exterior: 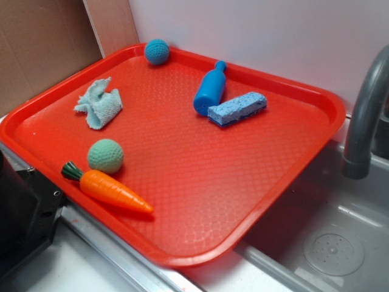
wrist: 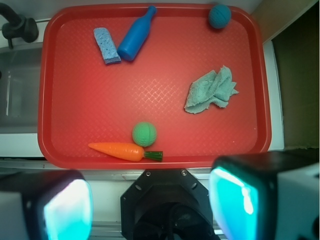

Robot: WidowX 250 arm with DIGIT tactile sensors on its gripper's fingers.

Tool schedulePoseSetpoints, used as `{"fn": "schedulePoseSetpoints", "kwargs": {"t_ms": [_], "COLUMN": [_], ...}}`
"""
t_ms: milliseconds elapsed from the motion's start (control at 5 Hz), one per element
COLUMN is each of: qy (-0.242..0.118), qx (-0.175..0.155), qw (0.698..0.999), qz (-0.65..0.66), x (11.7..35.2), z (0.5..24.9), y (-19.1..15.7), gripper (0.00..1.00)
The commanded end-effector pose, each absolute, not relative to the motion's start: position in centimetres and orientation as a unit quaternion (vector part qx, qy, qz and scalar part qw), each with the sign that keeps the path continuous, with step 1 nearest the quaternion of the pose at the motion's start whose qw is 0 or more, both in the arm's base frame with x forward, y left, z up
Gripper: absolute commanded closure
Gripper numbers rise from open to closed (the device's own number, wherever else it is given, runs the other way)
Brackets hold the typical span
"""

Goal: Grab the blue cloth.

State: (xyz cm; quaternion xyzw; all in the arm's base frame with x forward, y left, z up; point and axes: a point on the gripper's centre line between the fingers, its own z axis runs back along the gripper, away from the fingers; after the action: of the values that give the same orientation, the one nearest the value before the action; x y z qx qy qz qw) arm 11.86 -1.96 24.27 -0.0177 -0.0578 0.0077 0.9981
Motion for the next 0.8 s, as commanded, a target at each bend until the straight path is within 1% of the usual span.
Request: {"fn": "schedulePoseSetpoints", "kwargs": {"t_ms": [0,200,400,600], "qy": [-0.058,-0.032,-0.07,-0.083], "qx": [-0.018,0.023,0.038,0.029], "qw": [0.998,0.991,0.964,0.936], "qz": [0.008,0.13,0.253,0.341], "x": [11.9,14.5,18.1,19.5], "z": [24.3,19.3,15.8,13.6], "y": [-2.0,2.6,5.1,6.9], "gripper": [0.0,0.0,0.0,0.0]}}
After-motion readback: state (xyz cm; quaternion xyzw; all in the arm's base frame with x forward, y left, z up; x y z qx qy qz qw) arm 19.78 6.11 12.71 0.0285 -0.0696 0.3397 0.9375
